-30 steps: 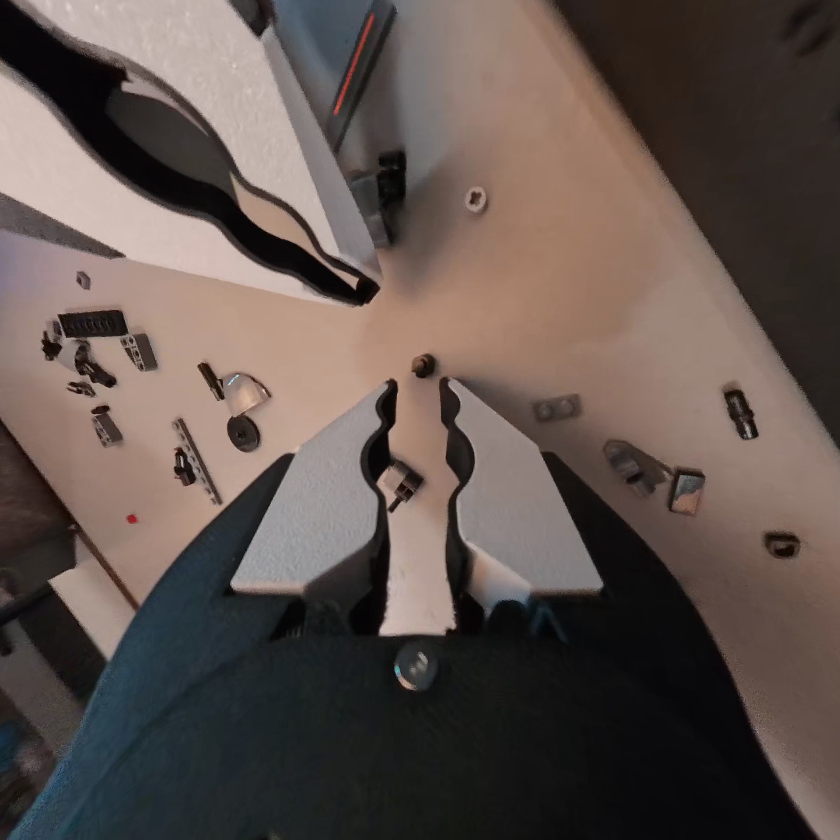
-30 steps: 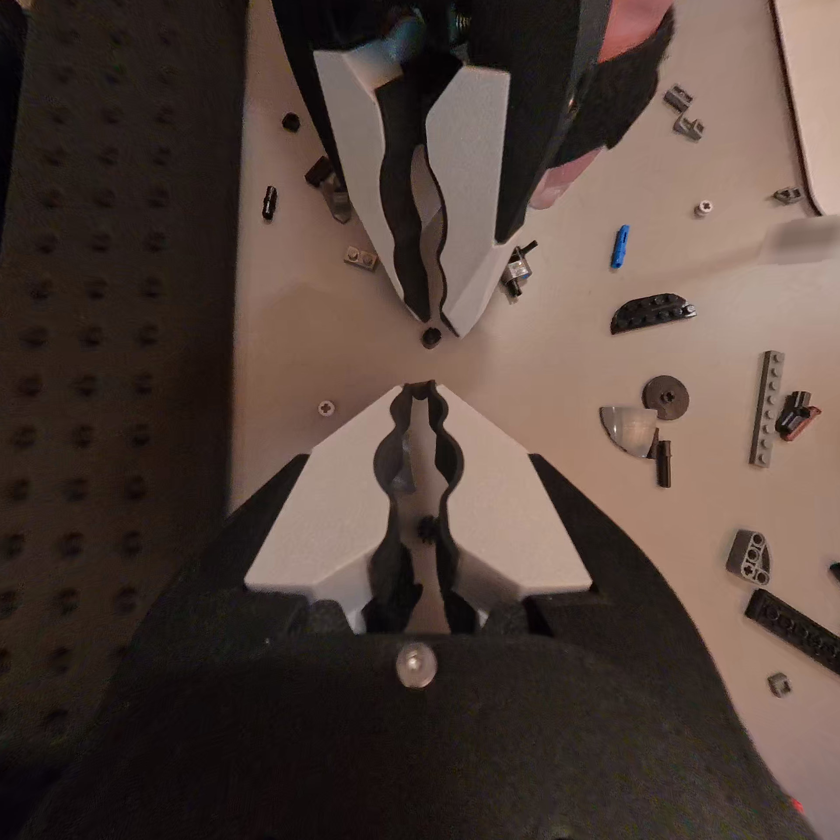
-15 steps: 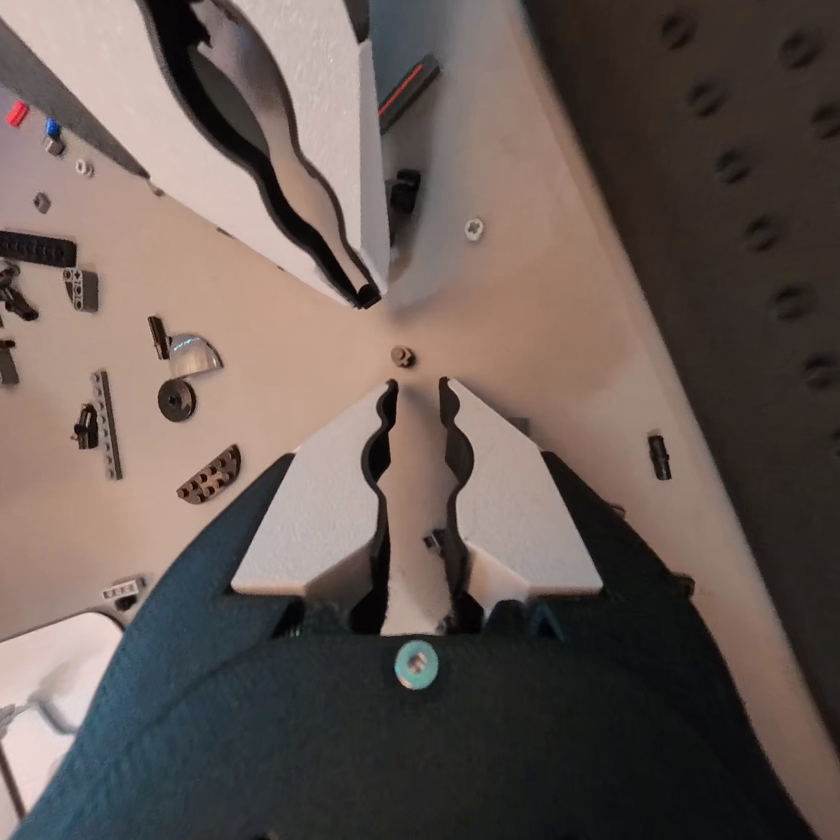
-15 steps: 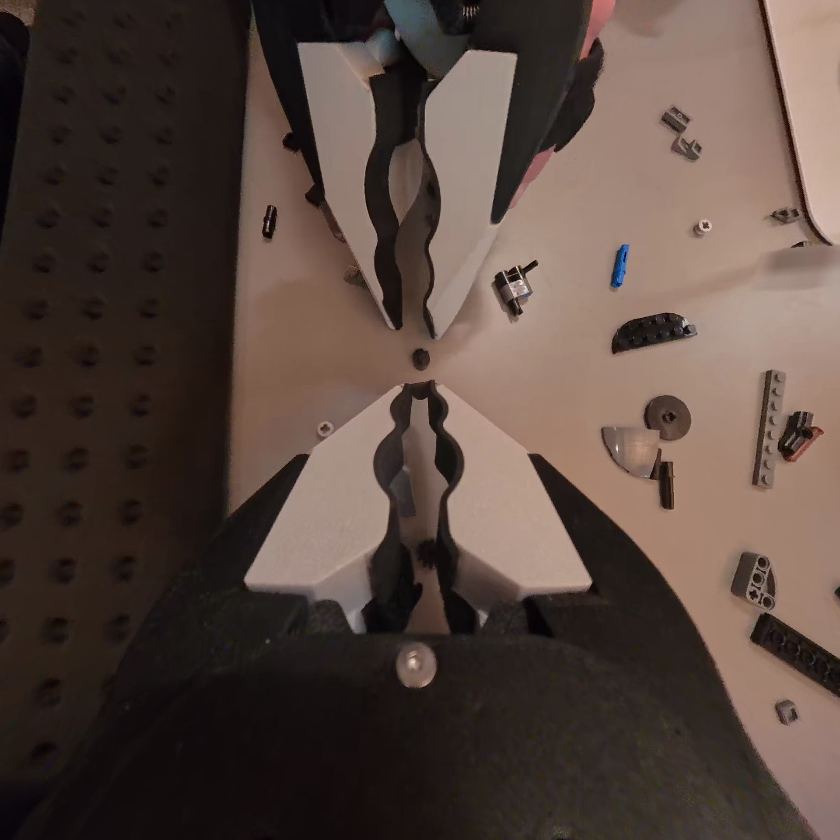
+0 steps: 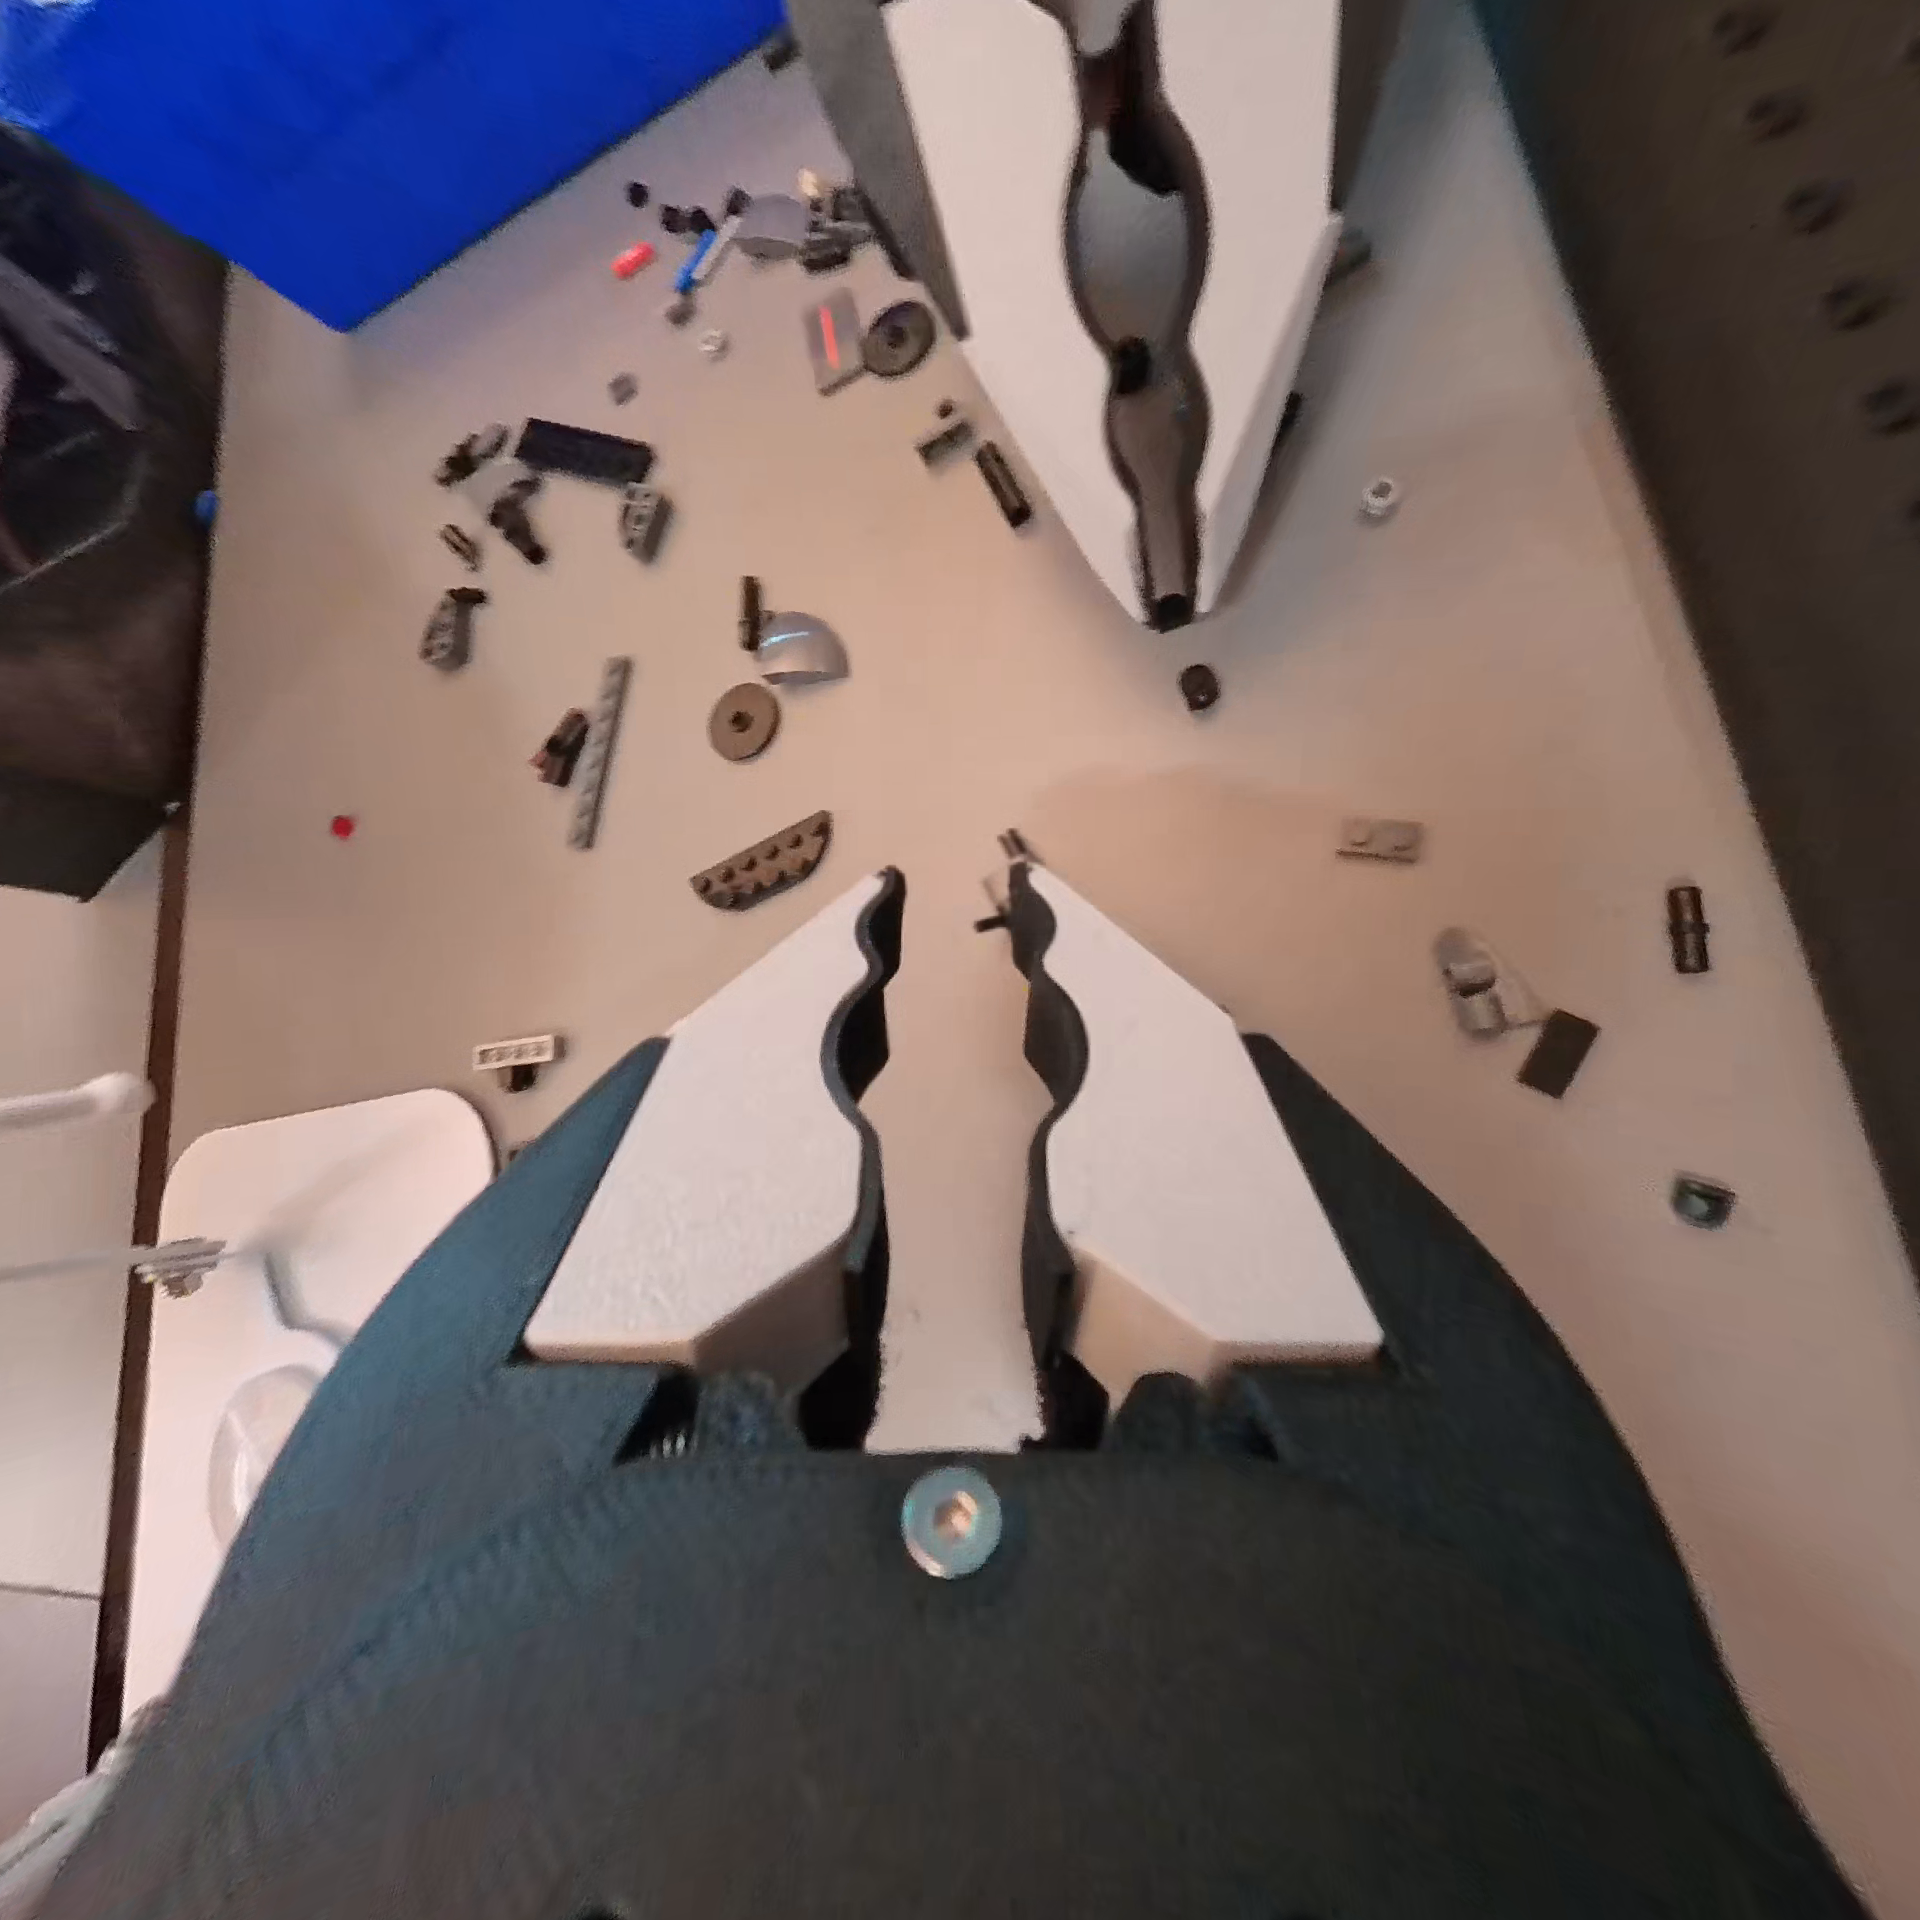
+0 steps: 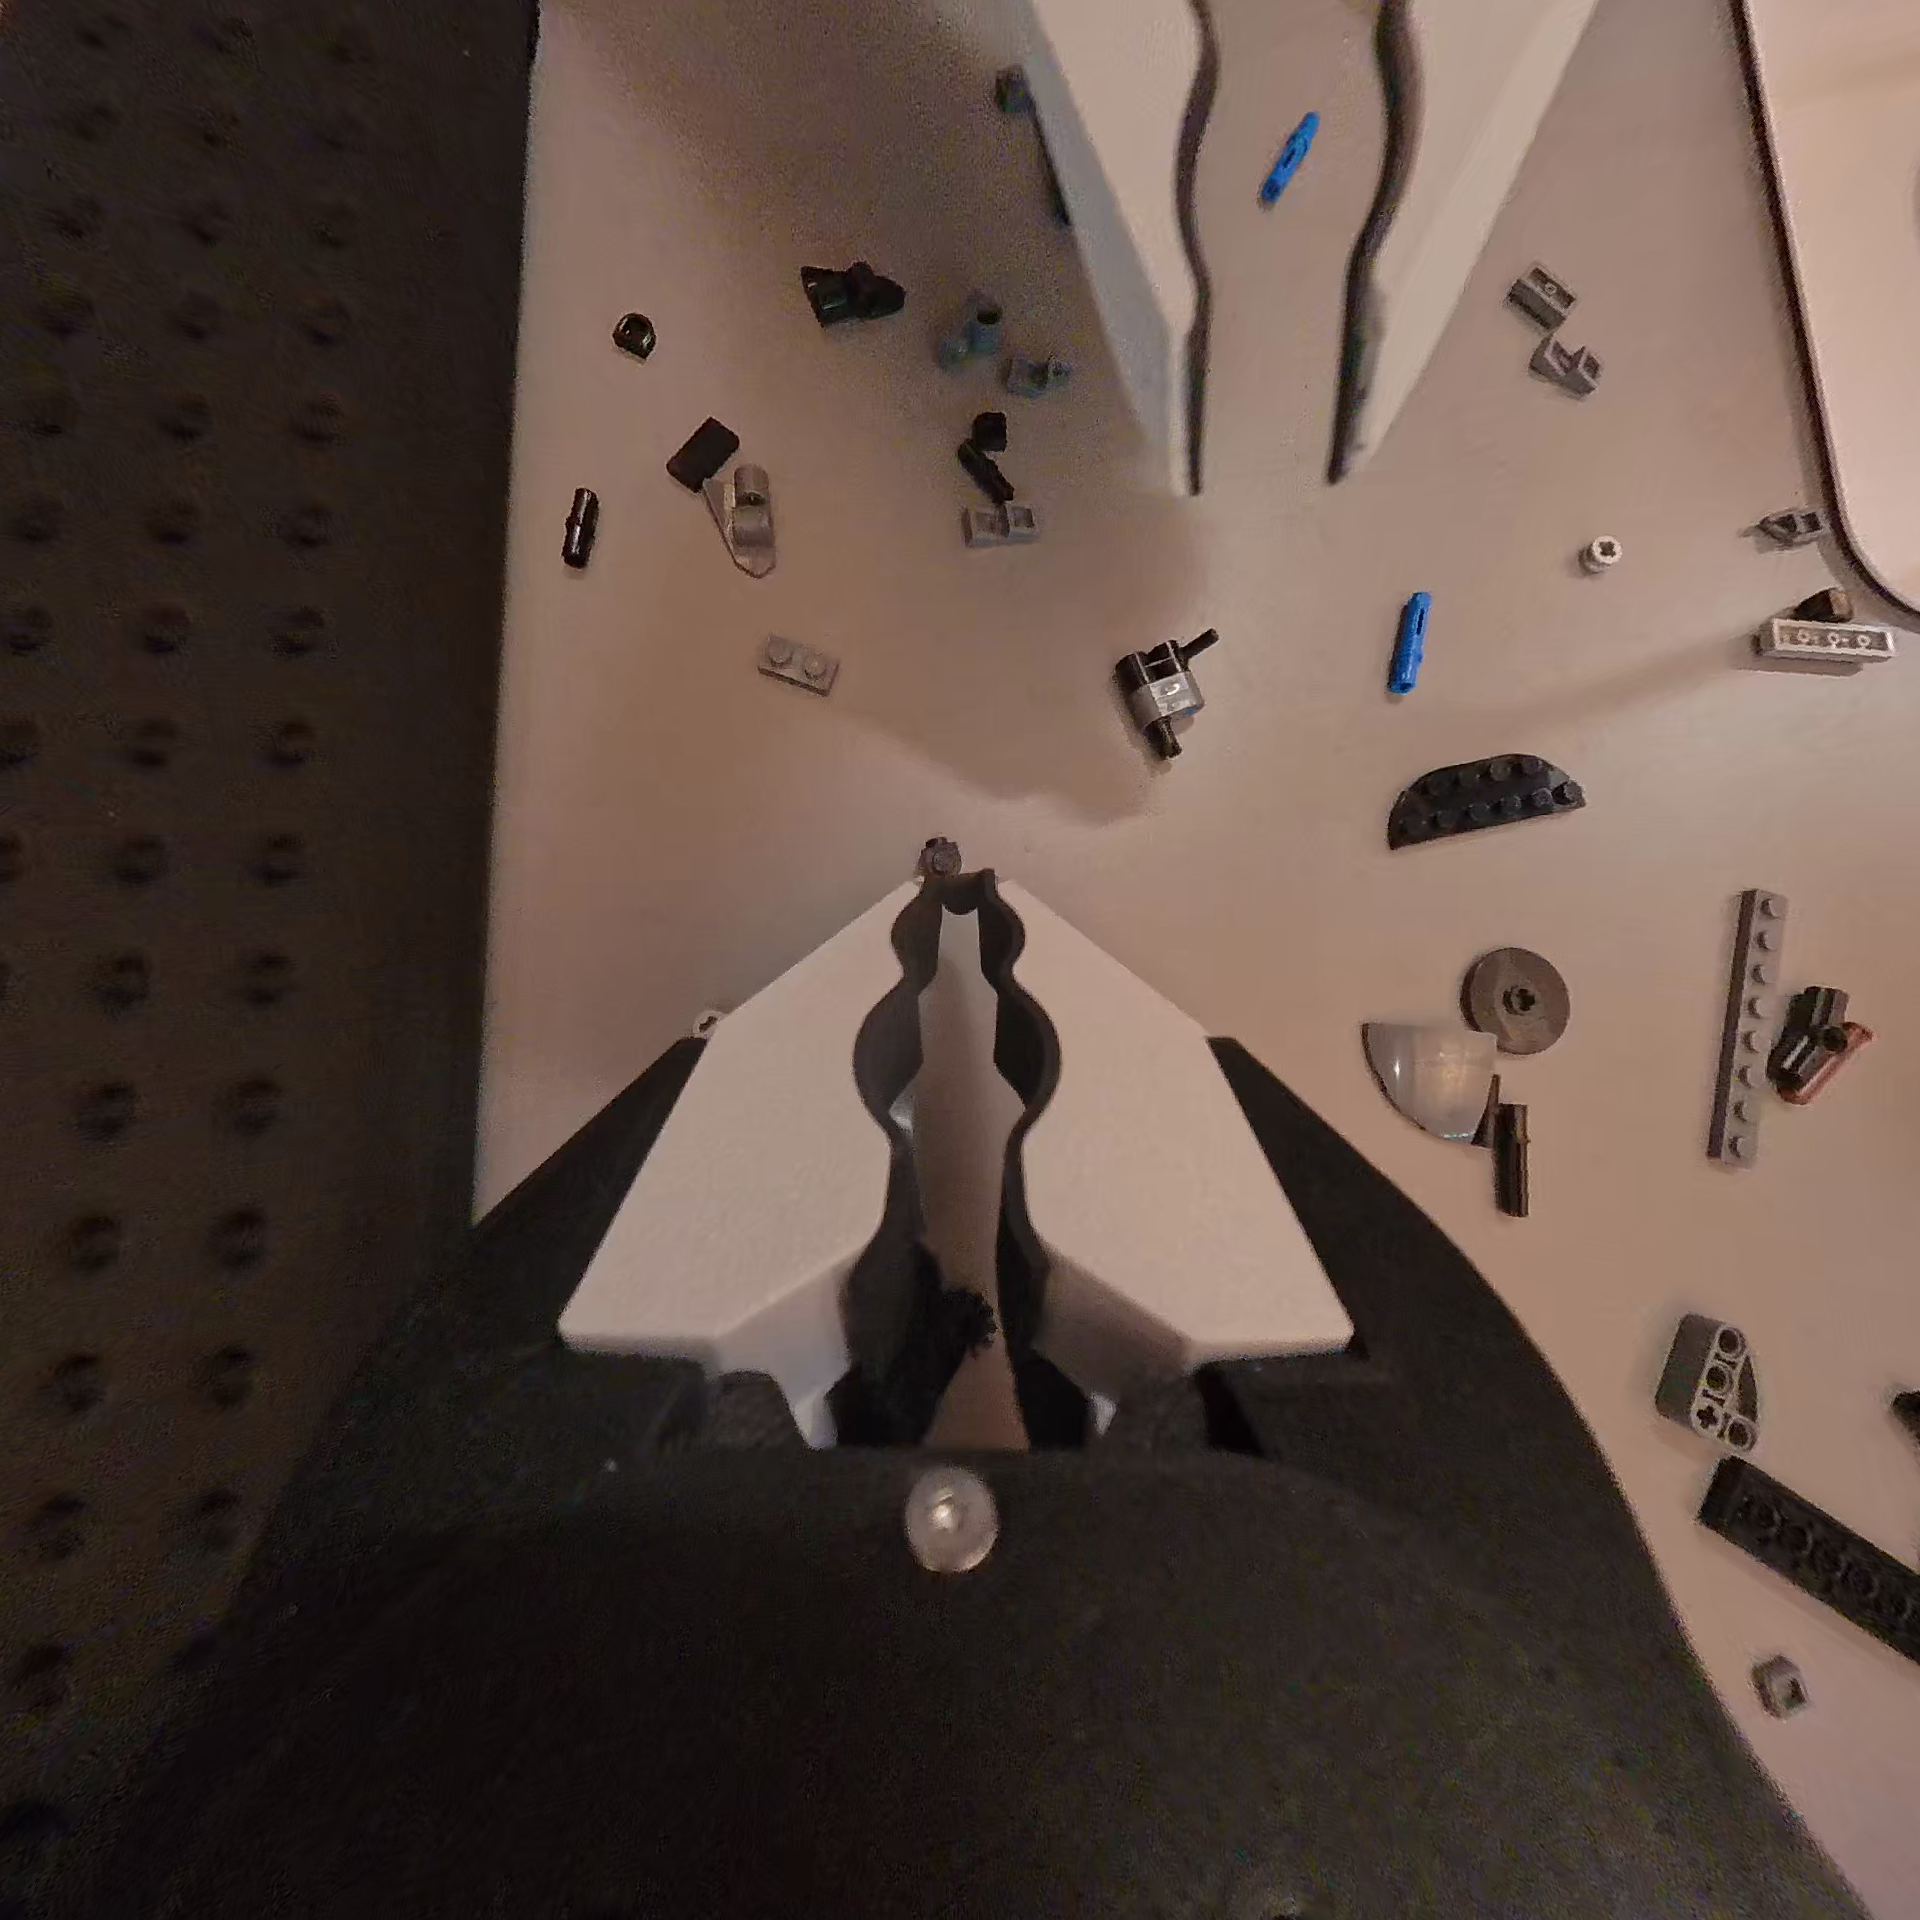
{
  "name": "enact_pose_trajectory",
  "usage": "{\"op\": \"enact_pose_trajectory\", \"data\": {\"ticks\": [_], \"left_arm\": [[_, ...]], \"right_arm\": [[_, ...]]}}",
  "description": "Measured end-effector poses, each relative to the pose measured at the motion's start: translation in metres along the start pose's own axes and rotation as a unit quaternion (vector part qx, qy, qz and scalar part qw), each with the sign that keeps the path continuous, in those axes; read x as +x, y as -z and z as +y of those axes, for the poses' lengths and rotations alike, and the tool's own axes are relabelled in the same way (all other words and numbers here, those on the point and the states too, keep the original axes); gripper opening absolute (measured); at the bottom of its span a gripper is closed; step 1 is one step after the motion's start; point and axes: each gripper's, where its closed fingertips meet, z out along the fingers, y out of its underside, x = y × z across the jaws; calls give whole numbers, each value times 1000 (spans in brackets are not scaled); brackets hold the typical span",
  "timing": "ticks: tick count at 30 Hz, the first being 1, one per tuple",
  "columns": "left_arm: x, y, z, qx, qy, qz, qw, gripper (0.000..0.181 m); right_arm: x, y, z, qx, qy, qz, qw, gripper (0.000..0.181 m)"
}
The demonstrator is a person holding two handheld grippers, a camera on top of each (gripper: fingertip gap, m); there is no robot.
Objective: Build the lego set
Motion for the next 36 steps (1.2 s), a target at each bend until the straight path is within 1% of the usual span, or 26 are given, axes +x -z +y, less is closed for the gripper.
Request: {"op": "enact_pose_trajectory", "data": {"ticks": [3, 5, 7, 8, 11, 14, 17, 20, 23, 26, 28, 31, 33, 36], "left_arm": [[-12, 5, -8, 32, 5, -29, 999, 17], [-12, 8, -16, 51, -5, -35, 998, 0], [-17, 8, -16, 45, -30, -74, 996, 0], [-18, 7, -15, 42, -34, -82, 995, 0], [-25, 8, -19, 73, -7, -95, 993, 0], [-34, 12, -20, 84, 11, -110, 990, 0], [-42, 15, -16, 76, 13, -130, 989, 0], [-44, 13, -10, 62, 14, -136, 989, 16], [-47, 16, -13, 72, 30, -137, 988, 23], [-46, 16, -11, 64, 31, -130, 989, 18], [-46, 13, -8, 57, 35, -126, 990, 11], [-51, 11, -3, 47, 32, -144, 988, 10], [-50, 10, -3, 44, 35, -140, 988, 5], [-51, 9, -2, 44, 32, -144, 988, 5]], "right_arm": [[1, 0, -1, 2, 4, 3, 1000, 4], [1, 0, -1, 3, 4, 4, 1000, 4], [2, 0, 0, 4, 3, 6, 1000, 4], [2, 0, 0, 4, 3, 6, 1000, 4], [3, 0, 0, 4, 3, 7, 1000, 4], [3, 0, 1, 5, 3, 7, 1000, 4], [3, 1, 0, 9, 2, 8, 1000, 4], [3, 2, -1, 13, 3, 9, 1000, 4], [4, 3, -2, 16, 3, 10, 1000, 4], [4, 4, -3, 19, 4, 9, 1000, 4], [4, 4, -4, 18, 5, 9, 1000, 4], [7, 4, -5, 14, 8, 6, 1000, 4], [7, 4, -4, 6, 14, -3, 1000, 4], [6, 1, -4, -6, 23, -17, 1000, 4]]}}
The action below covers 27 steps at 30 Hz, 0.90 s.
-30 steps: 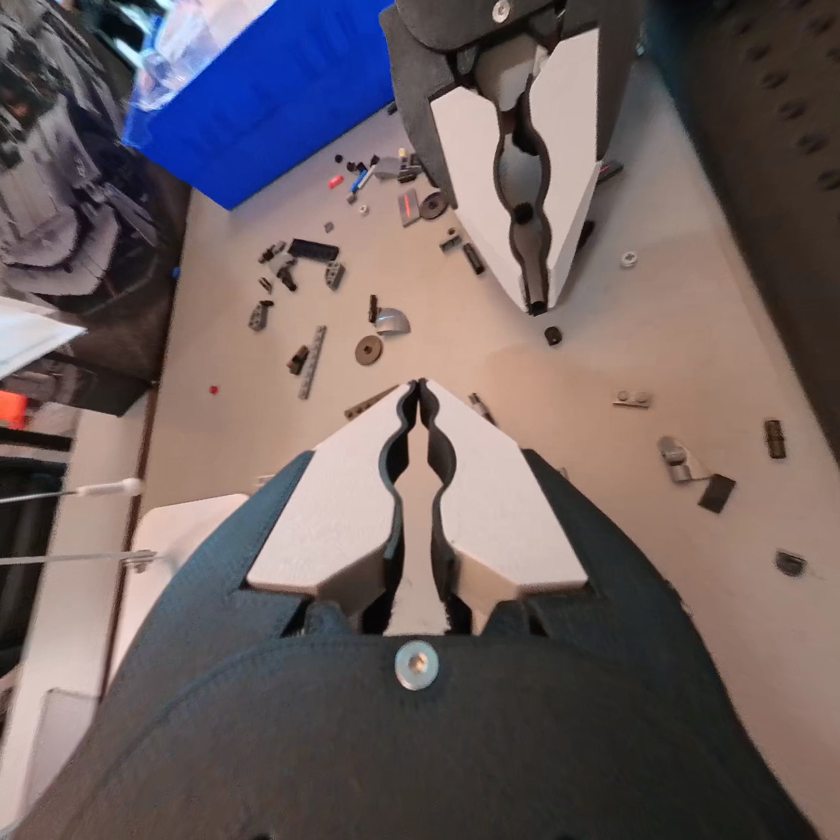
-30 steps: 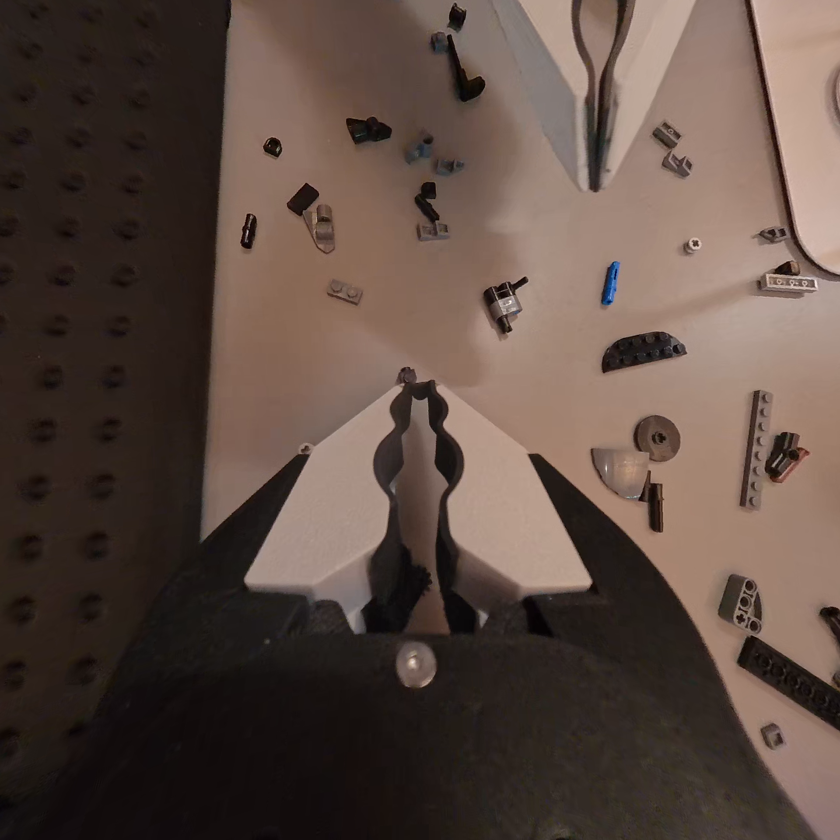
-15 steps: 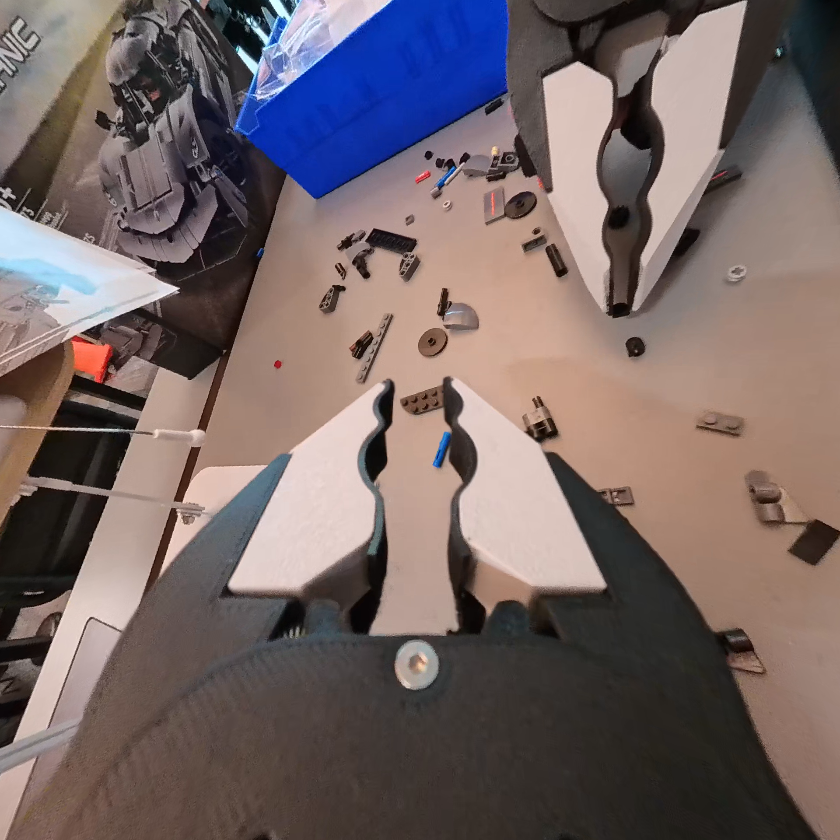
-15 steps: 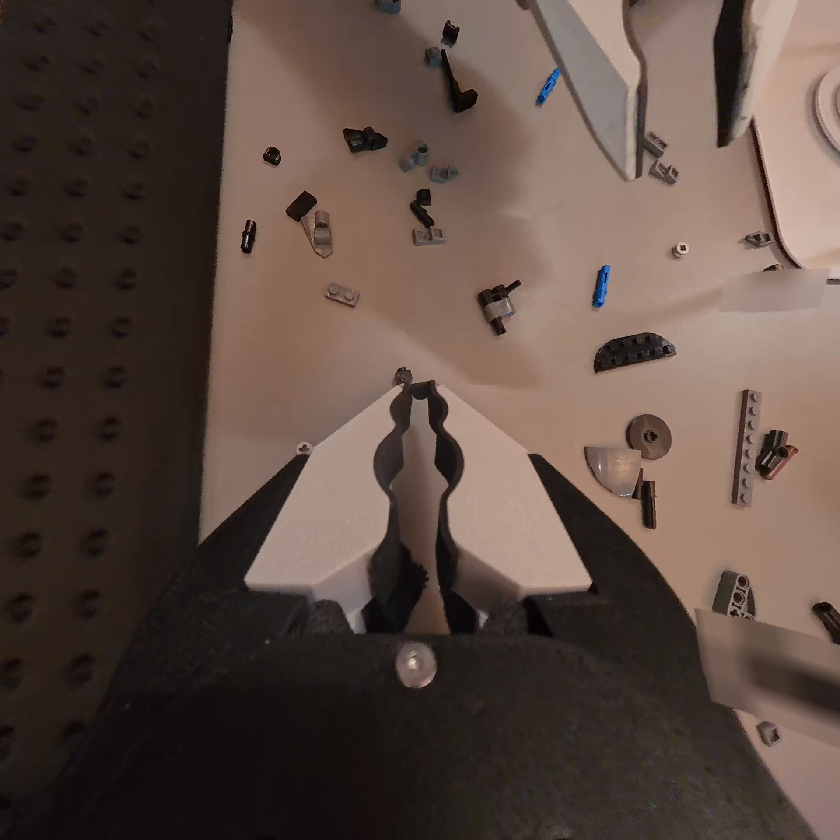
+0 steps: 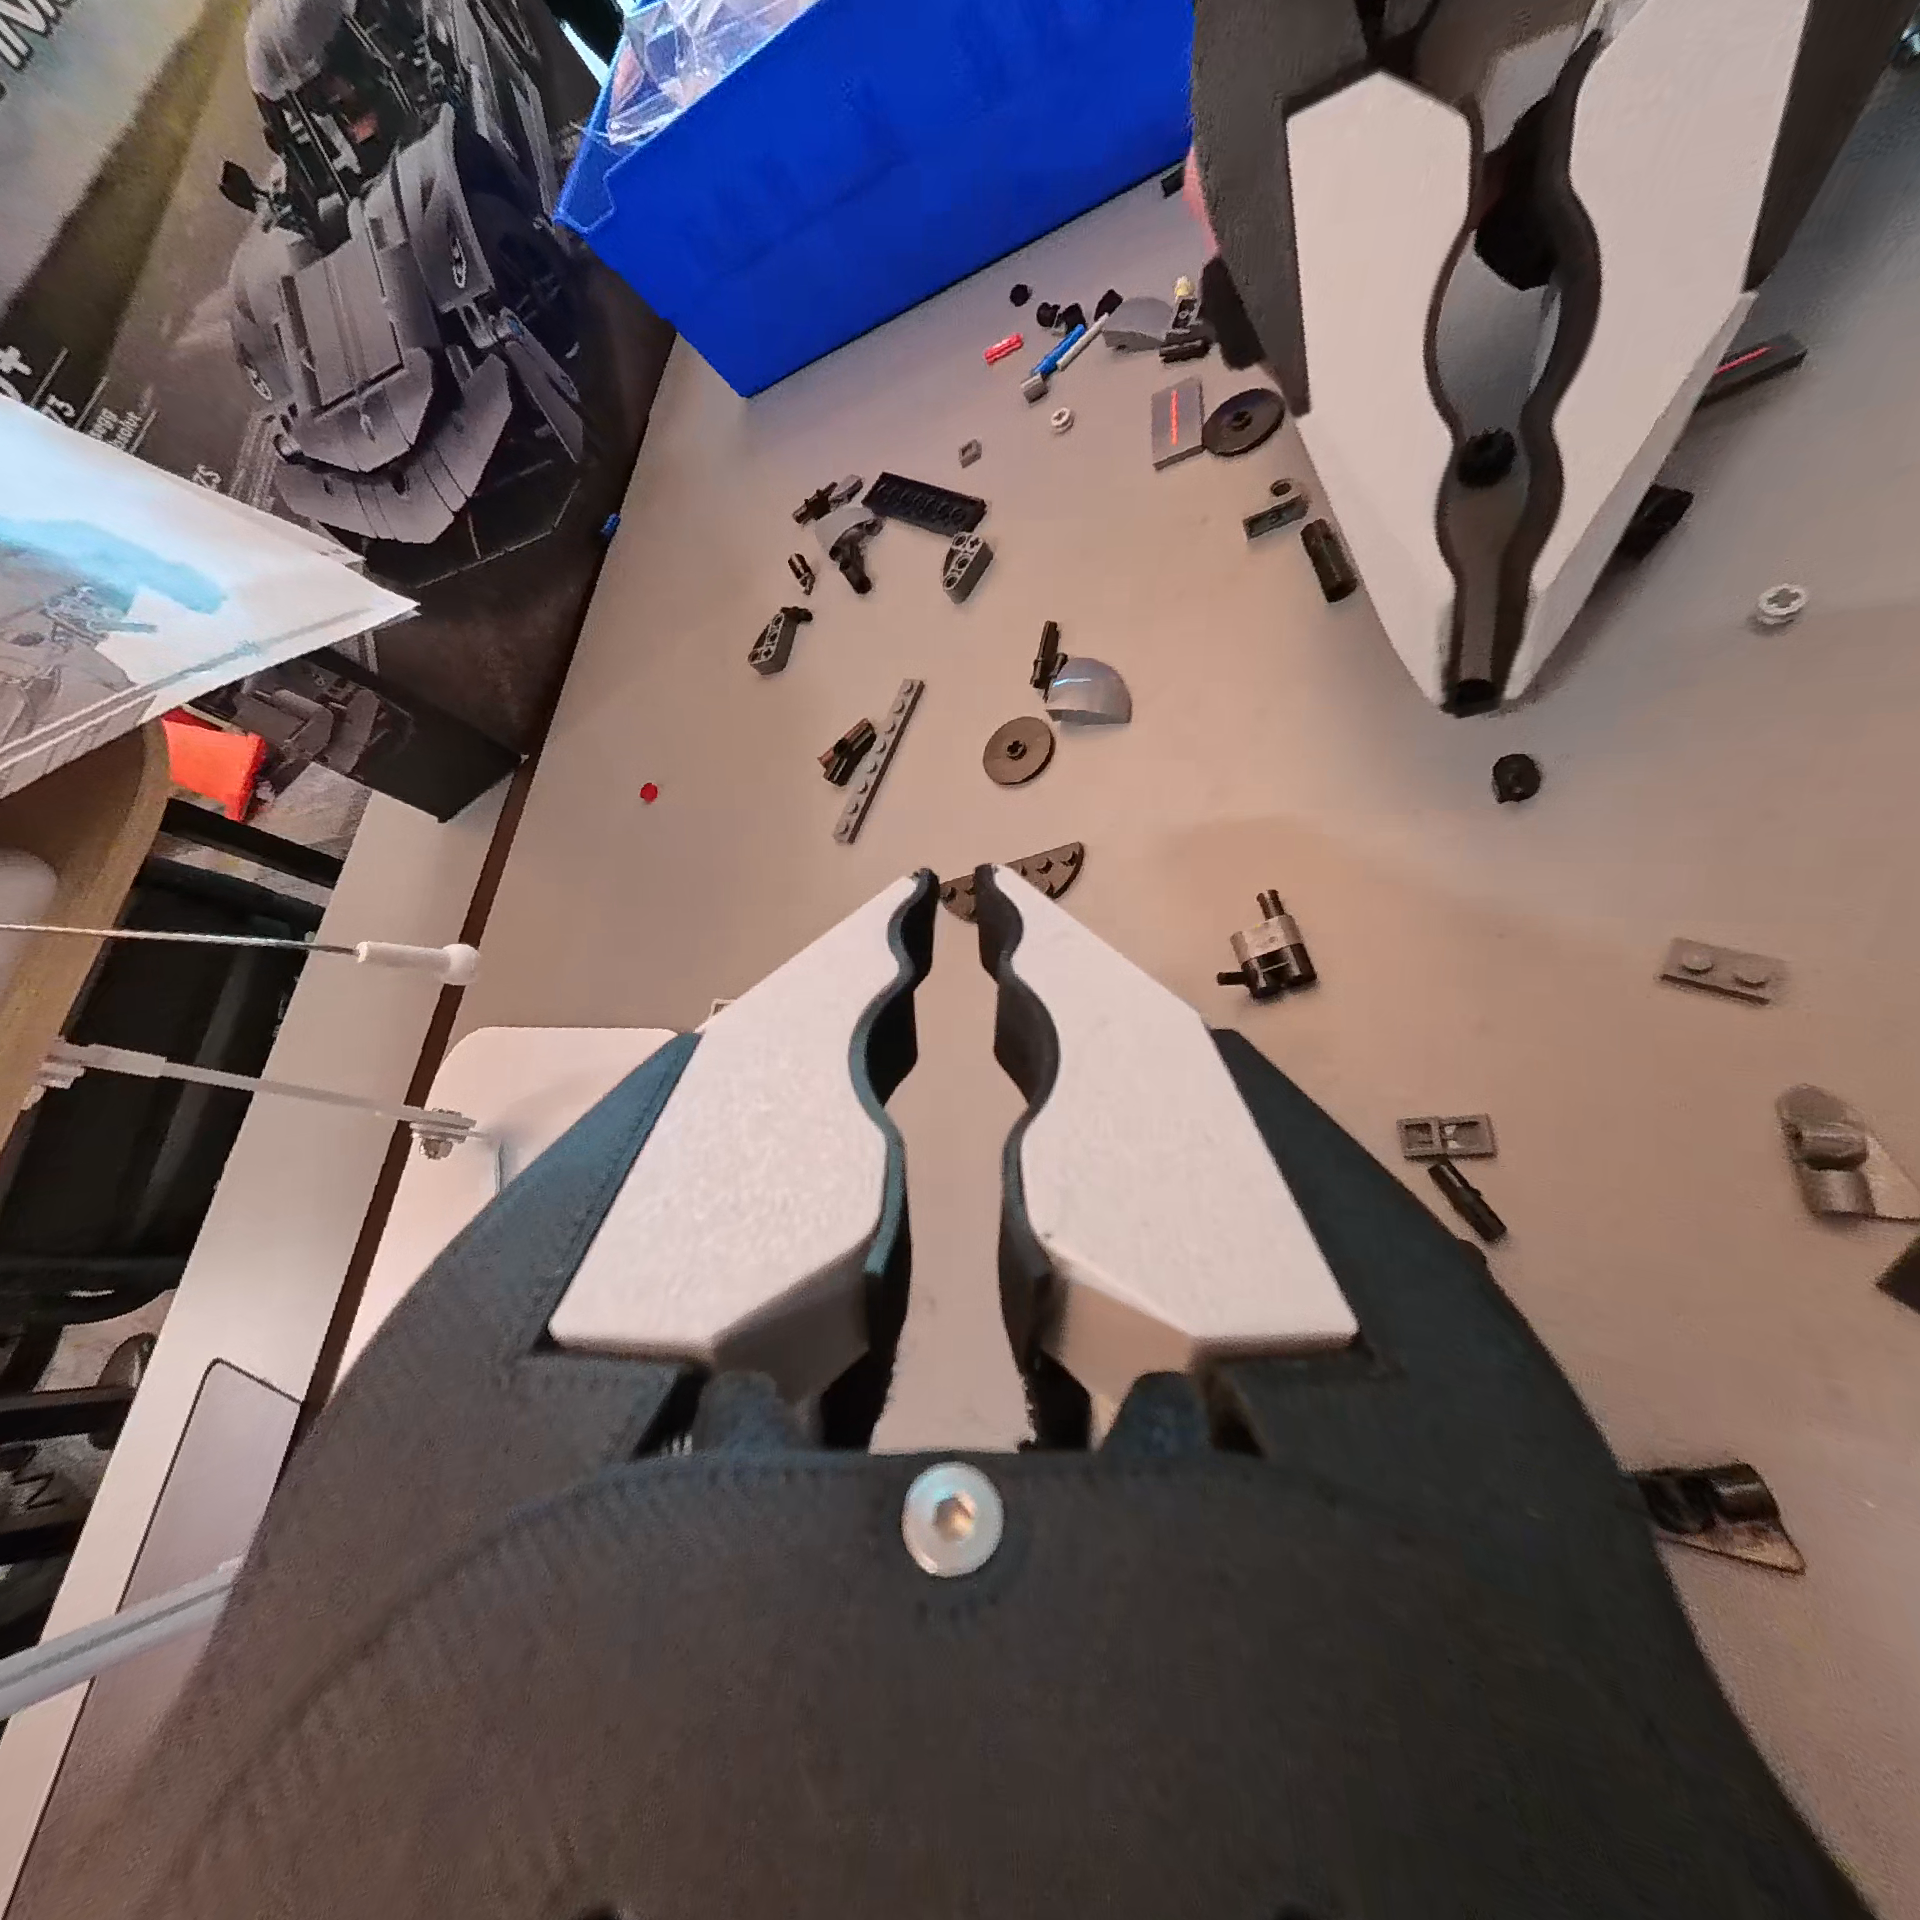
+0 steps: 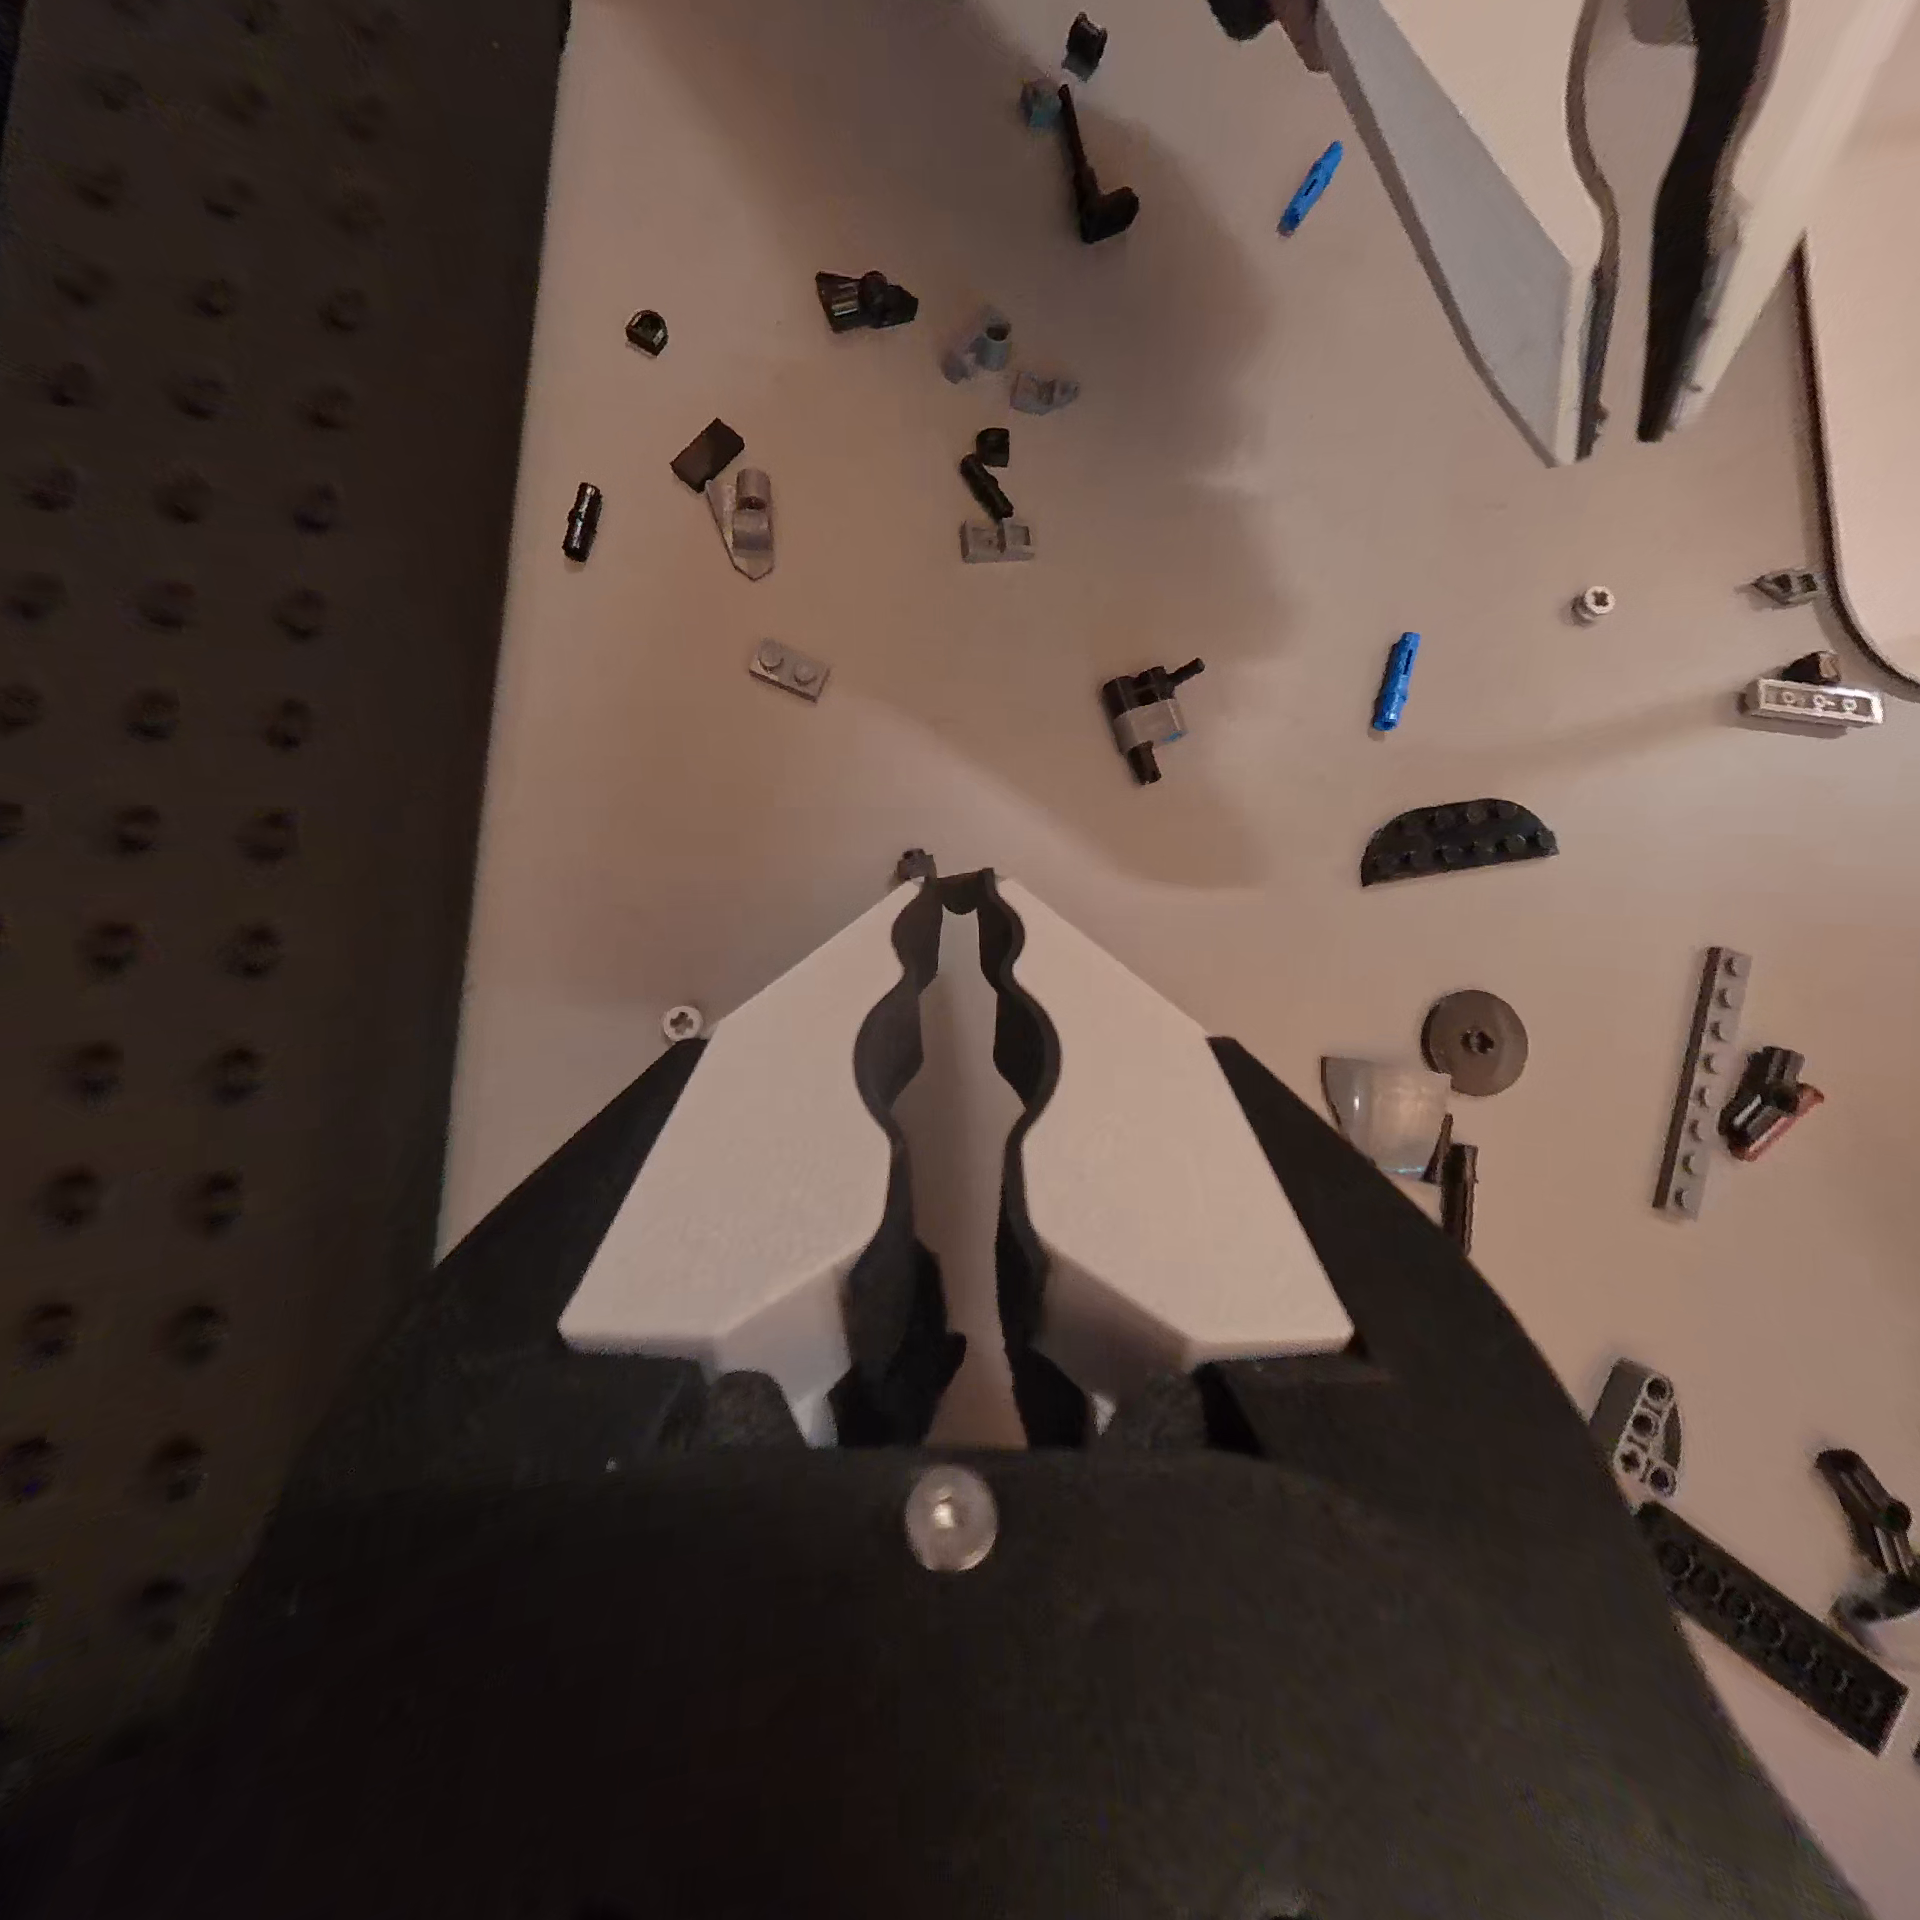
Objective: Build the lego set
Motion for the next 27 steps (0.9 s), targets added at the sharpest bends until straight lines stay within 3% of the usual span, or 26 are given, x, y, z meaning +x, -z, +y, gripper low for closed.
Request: {"op": "enact_pose_trajectory", "data": {"ticks": [9, 27], "left_arm": [[-1, -2, 3, -4, -12, -3, 1000, 13], [0, -5, 7, -10, -18, 2, 1000, 16]], "right_arm": [[-8, -9, -2, -19, 18, -39, 999, 4], [-9, -17, 3, -65, 31, -38, 997, 4]]}}
